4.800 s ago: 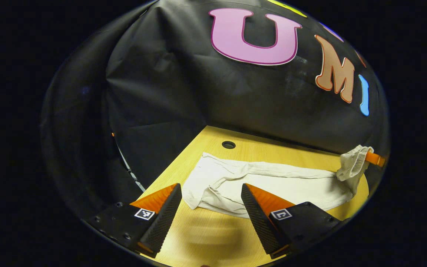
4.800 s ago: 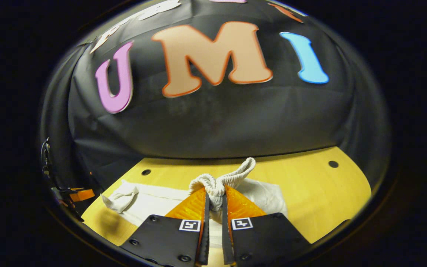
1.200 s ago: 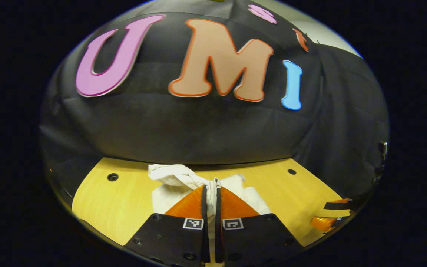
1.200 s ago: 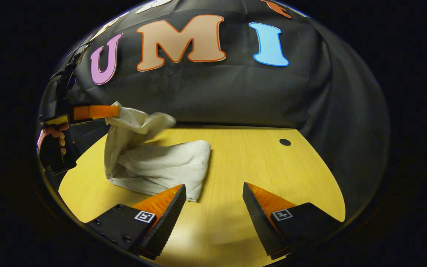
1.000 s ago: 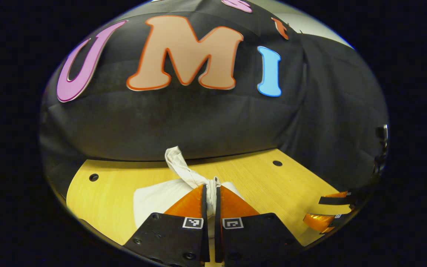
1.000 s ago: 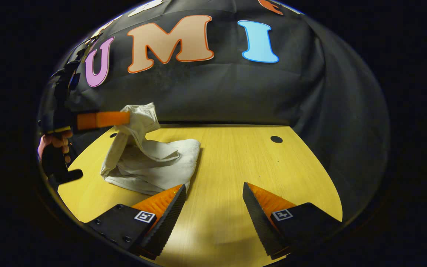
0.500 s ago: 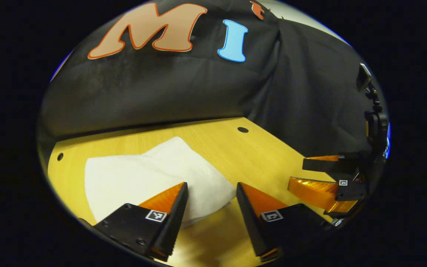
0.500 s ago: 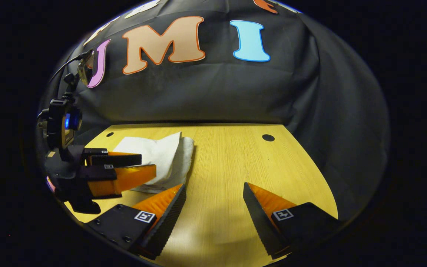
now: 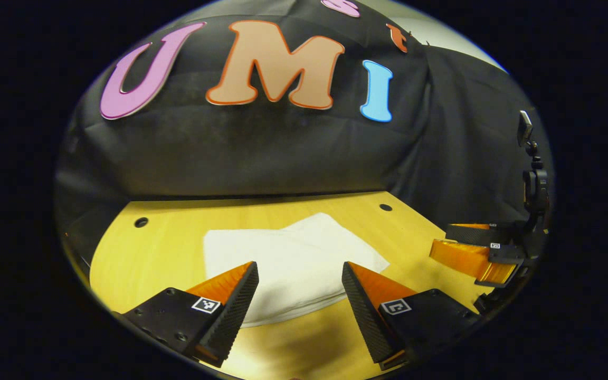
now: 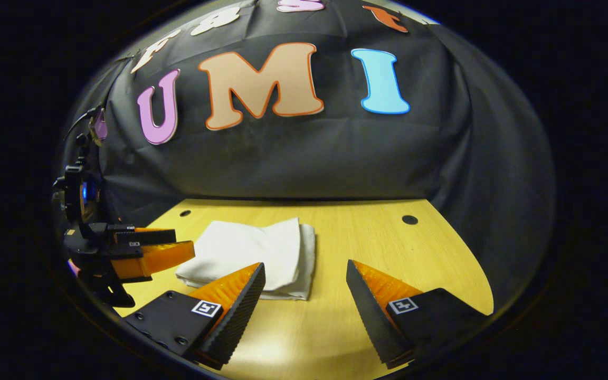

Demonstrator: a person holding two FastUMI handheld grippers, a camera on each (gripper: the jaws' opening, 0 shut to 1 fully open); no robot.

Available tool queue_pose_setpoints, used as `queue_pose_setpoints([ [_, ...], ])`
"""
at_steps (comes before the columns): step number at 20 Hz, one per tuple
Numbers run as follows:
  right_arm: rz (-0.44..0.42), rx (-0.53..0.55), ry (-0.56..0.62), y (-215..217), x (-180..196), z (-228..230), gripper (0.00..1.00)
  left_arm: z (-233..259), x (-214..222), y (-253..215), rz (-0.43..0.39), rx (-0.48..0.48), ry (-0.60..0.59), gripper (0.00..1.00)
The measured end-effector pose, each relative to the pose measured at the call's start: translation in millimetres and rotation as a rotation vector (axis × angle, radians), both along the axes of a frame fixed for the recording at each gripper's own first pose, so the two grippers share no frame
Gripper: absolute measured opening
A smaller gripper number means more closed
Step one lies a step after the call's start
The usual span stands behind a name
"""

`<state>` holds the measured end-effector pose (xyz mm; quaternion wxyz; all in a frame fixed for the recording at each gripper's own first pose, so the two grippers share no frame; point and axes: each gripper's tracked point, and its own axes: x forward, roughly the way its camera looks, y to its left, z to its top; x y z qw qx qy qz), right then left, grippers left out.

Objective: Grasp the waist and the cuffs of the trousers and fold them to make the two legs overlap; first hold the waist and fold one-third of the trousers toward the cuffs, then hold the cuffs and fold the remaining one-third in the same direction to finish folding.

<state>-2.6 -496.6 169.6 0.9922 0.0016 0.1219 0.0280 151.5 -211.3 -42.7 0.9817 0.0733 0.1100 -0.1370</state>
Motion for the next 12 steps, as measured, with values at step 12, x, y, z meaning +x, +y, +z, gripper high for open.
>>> queue_pose_setpoints([
  [12, 0.008, 0.024, -0.156, 64, -53, 65, 0.99, 46, -66, 74, 0.075, -0.017, -0.047, 0.94],
])
